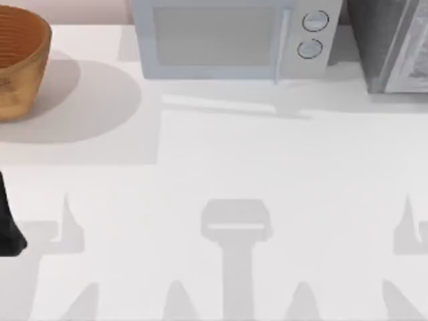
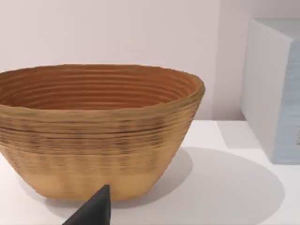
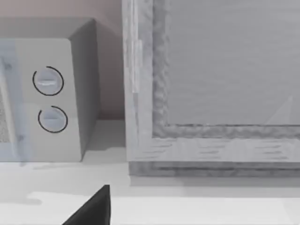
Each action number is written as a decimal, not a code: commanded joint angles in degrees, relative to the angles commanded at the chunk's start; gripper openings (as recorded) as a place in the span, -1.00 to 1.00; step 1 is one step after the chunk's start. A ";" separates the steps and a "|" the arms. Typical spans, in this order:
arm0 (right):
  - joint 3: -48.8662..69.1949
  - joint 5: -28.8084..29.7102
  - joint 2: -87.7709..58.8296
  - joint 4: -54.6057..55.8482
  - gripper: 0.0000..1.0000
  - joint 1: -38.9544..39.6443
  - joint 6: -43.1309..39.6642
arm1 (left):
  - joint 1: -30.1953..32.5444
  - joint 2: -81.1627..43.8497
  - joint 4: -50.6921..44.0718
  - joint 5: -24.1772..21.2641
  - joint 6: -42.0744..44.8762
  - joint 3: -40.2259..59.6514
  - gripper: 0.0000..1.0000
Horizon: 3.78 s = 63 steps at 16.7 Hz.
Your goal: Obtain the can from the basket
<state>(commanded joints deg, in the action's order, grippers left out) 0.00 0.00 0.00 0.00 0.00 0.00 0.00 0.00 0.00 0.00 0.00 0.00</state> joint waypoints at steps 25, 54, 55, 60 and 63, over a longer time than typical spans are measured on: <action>0.00 0.00 0.00 0.00 1.00 0.00 0.00 | -8.32 -102.83 -55.48 -3.58 8.76 104.85 1.00; 0.00 0.00 0.00 0.00 1.00 0.00 0.00 | -11.08 -154.73 -69.69 -5.79 12.35 145.25 1.00; 0.00 0.00 0.00 0.00 1.00 0.00 0.00 | -11.07 -154.74 -69.20 -5.79 12.34 144.77 1.00; 0.00 0.00 0.00 0.00 1.00 0.00 0.00 | -11.07 -154.75 -69.15 -5.79 12.34 144.72 0.70; 0.00 0.00 0.00 0.00 1.00 0.00 0.00 | -11.07 -154.75 -69.15 -5.79 12.34 144.72 0.25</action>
<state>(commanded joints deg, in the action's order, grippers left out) 0.00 0.00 0.00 0.00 0.00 0.00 -11.07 -154.75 -69.15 -5.79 12.34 144.72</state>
